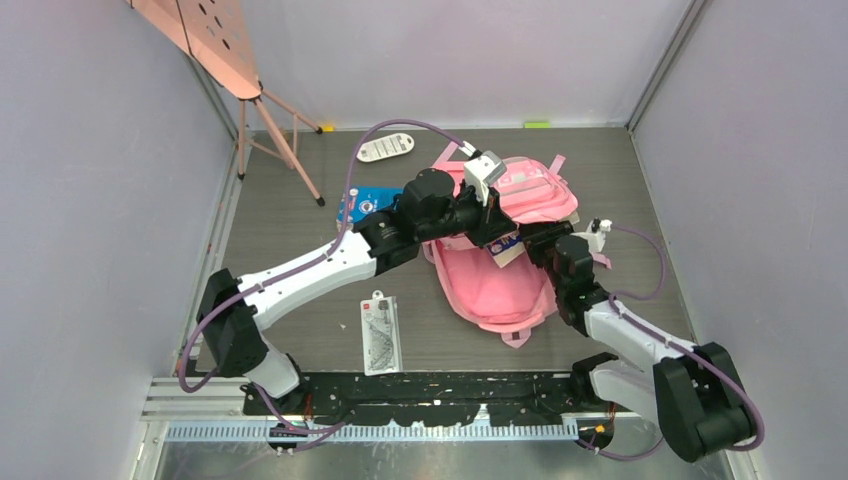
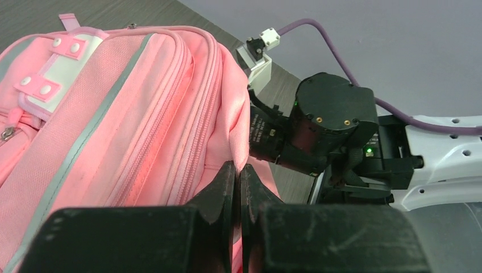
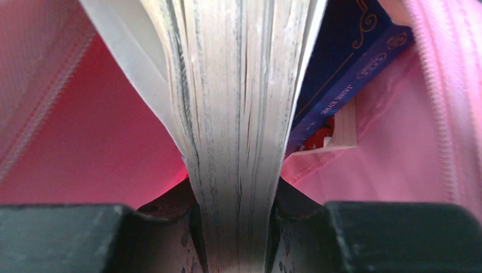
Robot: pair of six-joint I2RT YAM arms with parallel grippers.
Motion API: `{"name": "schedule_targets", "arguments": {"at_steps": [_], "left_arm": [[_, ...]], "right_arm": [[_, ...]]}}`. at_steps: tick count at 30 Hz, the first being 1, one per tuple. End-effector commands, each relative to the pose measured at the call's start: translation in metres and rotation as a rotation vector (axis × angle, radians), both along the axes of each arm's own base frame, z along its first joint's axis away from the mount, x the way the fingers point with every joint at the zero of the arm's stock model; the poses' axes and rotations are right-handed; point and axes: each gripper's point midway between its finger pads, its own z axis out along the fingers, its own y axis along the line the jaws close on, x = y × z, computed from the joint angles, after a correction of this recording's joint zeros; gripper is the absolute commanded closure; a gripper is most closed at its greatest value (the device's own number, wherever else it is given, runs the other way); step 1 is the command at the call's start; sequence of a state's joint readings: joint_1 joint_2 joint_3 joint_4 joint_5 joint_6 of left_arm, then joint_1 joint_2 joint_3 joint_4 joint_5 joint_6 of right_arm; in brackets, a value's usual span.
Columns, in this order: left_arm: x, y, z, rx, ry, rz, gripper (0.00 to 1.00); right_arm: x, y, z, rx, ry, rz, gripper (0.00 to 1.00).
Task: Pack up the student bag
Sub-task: Place the book in the student bag.
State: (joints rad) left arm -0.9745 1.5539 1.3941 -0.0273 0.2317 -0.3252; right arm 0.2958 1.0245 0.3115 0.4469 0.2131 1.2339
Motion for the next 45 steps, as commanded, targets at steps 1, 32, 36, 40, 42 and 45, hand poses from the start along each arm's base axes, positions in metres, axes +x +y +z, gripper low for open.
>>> {"name": "schedule_targets", "arguments": {"at_steps": [1, 32, 36, 40, 42, 45], "left_arm": [[-0.031, -0.01, 0.093, -0.25, -0.097, -0.127, 1.0], [-0.016, 0.004, 0.075, -0.146, -0.123, -0.031, 1.0], [-0.013, 0.007, 0.073, -0.13, -0.131, -0.01, 1.0], [-0.013, 0.007, 0.072, -0.129, -0.127, -0.007, 1.0], [-0.013, 0.006, 0.071, -0.126, -0.125, -0.007, 1.0], [-0.012, 0.006, 0.07, -0.122, -0.124, -0.007, 1.0]], "right_arm": [[0.037, -0.029, 0.082, 0.034, -0.272, -0.243, 1.0], [0.036, -0.009, 0.01, -0.312, 0.021, -0.263, 0.21], [0.023, -0.01, 0.009, -0.298, 0.023, -0.234, 0.22], [0.022, -0.003, 0.009, -0.296, 0.023, -0.186, 0.29], [0.024, 0.001, 0.006, -0.294, 0.032, -0.172, 0.32], [0.027, 0.007, 0.0, -0.284, 0.046, -0.151, 0.39]]}}
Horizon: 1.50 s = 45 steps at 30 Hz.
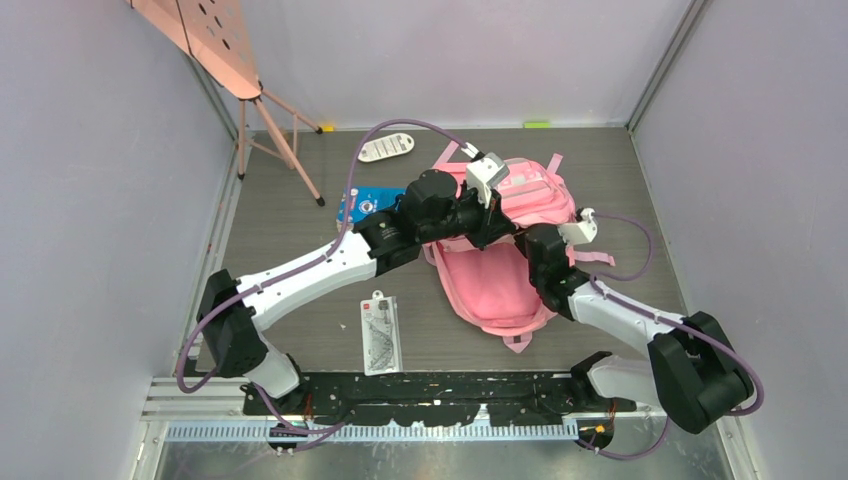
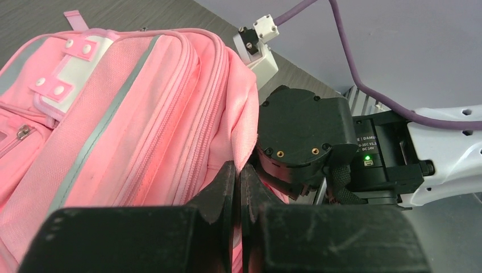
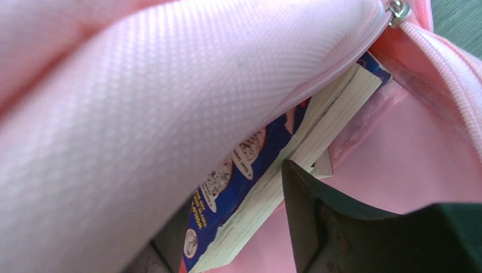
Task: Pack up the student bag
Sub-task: Place the book in the student bag.
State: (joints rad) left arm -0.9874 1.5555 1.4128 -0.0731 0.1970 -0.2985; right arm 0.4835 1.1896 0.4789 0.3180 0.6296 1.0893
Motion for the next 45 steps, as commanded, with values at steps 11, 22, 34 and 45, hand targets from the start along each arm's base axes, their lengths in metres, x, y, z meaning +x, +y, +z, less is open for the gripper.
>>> {"name": "schedule_targets", "arguments": {"at_steps": [11, 22, 34, 45], "left_arm": [[-0.01, 0.006, 0.066, -0.127, -0.116, -0.019, 1.0], [-0.008, 0.006, 0.054, -0.092, -0.098, -0.01, 1.0], [-0.008, 0.002, 0.034, -0.075, -0.044, -0.01, 1.0], [0.014, 0.001, 0.001, -0.02, 0.022, 0.083, 1.0]], "right_arm": [[-0.01, 0.009, -0.012, 0.098, 0.04, 0.013, 0.43], [0.022, 0.022, -0.004, 0.068, -0.026, 0.029, 0.58], [0.057, 0.03, 0.0, -0.077, -0.035, 0.052, 0.64], [-0.016, 0.01, 0.006, -0.096, 0.043, 0.156, 0.44]]}}
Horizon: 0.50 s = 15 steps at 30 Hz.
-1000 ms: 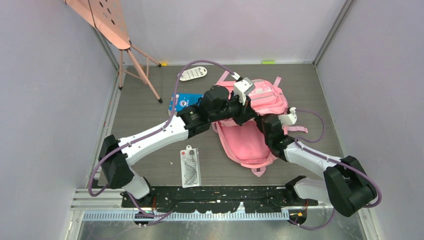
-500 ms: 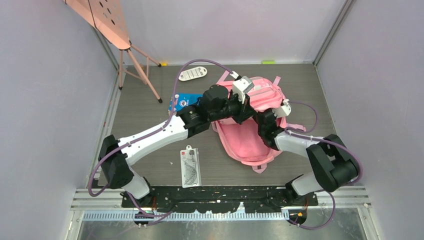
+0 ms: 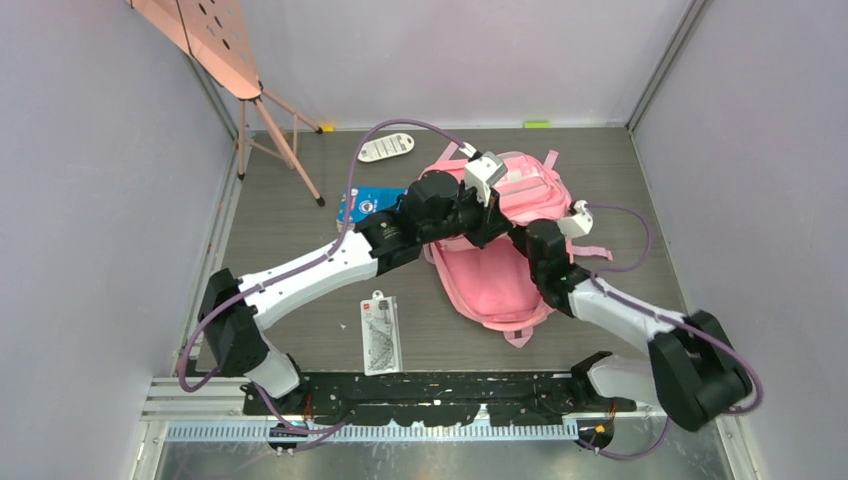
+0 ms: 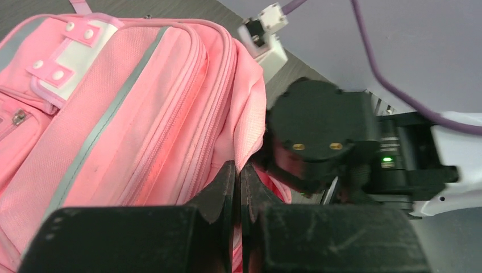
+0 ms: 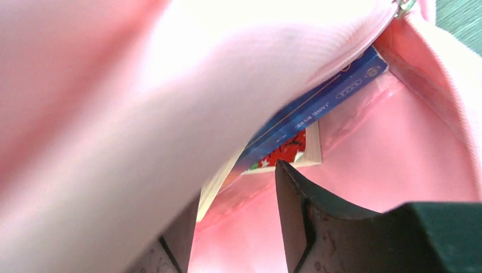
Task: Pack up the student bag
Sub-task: Place the book in the student bag.
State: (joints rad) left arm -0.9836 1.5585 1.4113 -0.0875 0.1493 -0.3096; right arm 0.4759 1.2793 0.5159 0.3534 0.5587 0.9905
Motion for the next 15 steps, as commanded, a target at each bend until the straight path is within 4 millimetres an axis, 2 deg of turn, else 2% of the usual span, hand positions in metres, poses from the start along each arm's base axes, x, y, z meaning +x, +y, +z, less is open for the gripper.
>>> {"name": "schedule_targets", "arguments": {"at_steps": [1, 3, 4, 6, 9, 12, 15], "left_arm": [[0.01, -0.003, 0.003, -0.033, 0.015, 0.047, 1.0], [0.018, -0.002, -0.005, -0.019, 0.023, 0.083, 1.0], [0.021, -0.001, -0.009, -0.014, 0.031, 0.098, 1.0], [0.027, -0.001, -0.016, -0.004, 0.044, 0.118, 1.0], [0.037, -0.001, -0.026, 0.012, 0.066, 0.157, 1.0], [0.052, 0.006, -0.038, 0.042, 0.097, 0.245, 1.0], [0.06, 0.008, -0.049, 0.048, 0.13, 0.273, 1.0]], "right_arm": [[-0.039, -0.008, 0.022, -0.027, 0.019, 0.074, 0.39], [-0.061, -0.017, 0.021, -0.051, 0.056, 0.095, 0.3], [-0.068, -0.021, 0.03, -0.055, 0.042, 0.102, 0.25], [-0.086, -0.031, 0.034, -0.084, 0.069, 0.104, 0.2], [-0.113, -0.046, 0.046, -0.098, 0.082, 0.108, 0.17], [-0.132, -0.056, 0.066, -0.104, 0.074, 0.111, 0.14], [-0.152, -0.068, 0.09, -0.129, 0.07, 0.114, 0.13]]}}
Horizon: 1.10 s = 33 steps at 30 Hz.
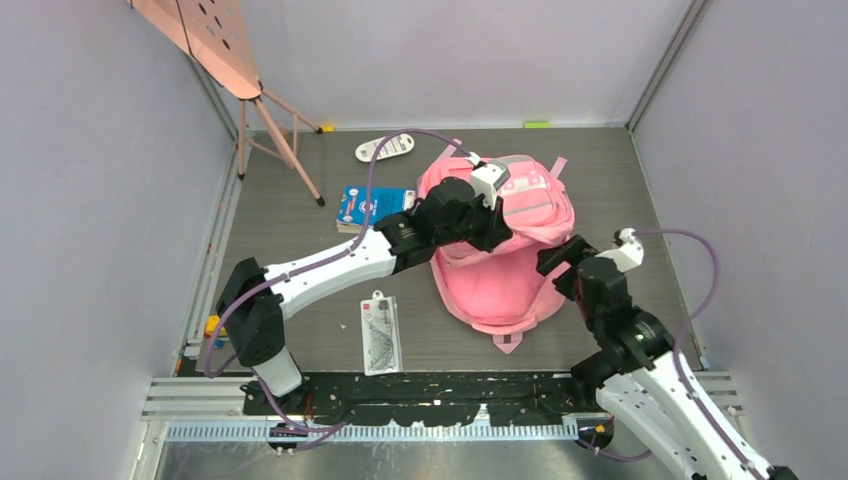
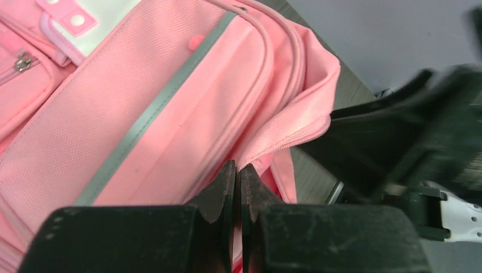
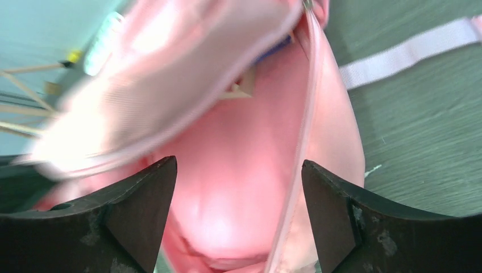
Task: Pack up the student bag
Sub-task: Place the book in the student bag, then pick up the book from the center of the board.
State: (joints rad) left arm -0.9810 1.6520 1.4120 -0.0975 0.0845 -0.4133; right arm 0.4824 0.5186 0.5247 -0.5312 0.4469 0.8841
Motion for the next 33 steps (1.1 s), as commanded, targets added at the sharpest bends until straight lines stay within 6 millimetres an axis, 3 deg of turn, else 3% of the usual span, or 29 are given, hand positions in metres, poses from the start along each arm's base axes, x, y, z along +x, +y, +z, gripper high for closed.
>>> {"name": "schedule_targets", "arguments": {"at_steps": [1, 8, 9, 14, 17, 20, 25, 27, 28, 29, 30, 31, 32, 33], "left_arm": [[0.044, 0.017, -0.006, 0.007, 0.004, 0.178, 1.0], [0.034, 0.02, -0.006, -0.033, 0.008, 0.129, 0.98], [0.03, 0.021, -0.003, -0.039, 0.006, 0.116, 0.93], [0.008, 0.033, 0.009, -0.065, -0.018, 0.045, 0.33], [-0.005, 0.048, 0.024, -0.105, -0.043, 0.025, 0.12], [-0.017, 0.067, 0.022, -0.106, -0.016, 0.006, 0.01], [-0.031, 0.104, 0.014, -0.086, 0.028, -0.008, 0.0], [-0.026, 0.125, 0.011, -0.083, 0.031, 0.043, 0.0], [-0.02, 0.136, 0.007, -0.078, 0.039, 0.082, 0.0], [-0.013, 0.147, 0.001, -0.073, 0.054, 0.126, 0.0], [-0.005, 0.16, -0.006, -0.068, 0.075, 0.18, 0.0], [0.003, 0.172, -0.012, -0.066, 0.095, 0.232, 0.0], [0.012, 0.185, -0.019, -0.07, 0.119, 0.287, 0.0], [0.021, 0.198, -0.025, -0.076, 0.143, 0.341, 0.0]], "right_arm": [[-0.023, -0.023, 0.059, -0.028, -0.069, -0.027, 0.13], [-0.041, -0.024, 0.121, -0.109, -0.149, 0.101, 0.11], [-0.04, -0.019, 0.125, -0.115, -0.151, 0.131, 0.1], [-0.027, 0.0, 0.147, -0.175, -0.19, 0.246, 0.09], [-0.006, 0.019, 0.144, -0.217, -0.17, 0.322, 0.09], [0.02, 0.05, 0.132, -0.235, -0.135, 0.439, 0.09], [0.056, 0.093, 0.119, -0.221, -0.108, 0.574, 0.09], [0.072, 0.117, 0.106, -0.208, -0.08, 0.659, 0.09], [0.078, 0.128, 0.111, -0.201, -0.107, 0.7, 0.09], [0.086, 0.137, 0.098, -0.204, -0.075, 0.725, 0.09], [0.091, 0.148, 0.104, -0.205, -0.099, 0.763, 0.09], [0.099, 0.157, 0.089, -0.214, -0.061, 0.786, 0.09], [0.104, 0.169, 0.095, -0.227, -0.085, 0.818, 0.09], [0.112, 0.178, 0.078, -0.24, -0.044, 0.841, 0.09]]}}
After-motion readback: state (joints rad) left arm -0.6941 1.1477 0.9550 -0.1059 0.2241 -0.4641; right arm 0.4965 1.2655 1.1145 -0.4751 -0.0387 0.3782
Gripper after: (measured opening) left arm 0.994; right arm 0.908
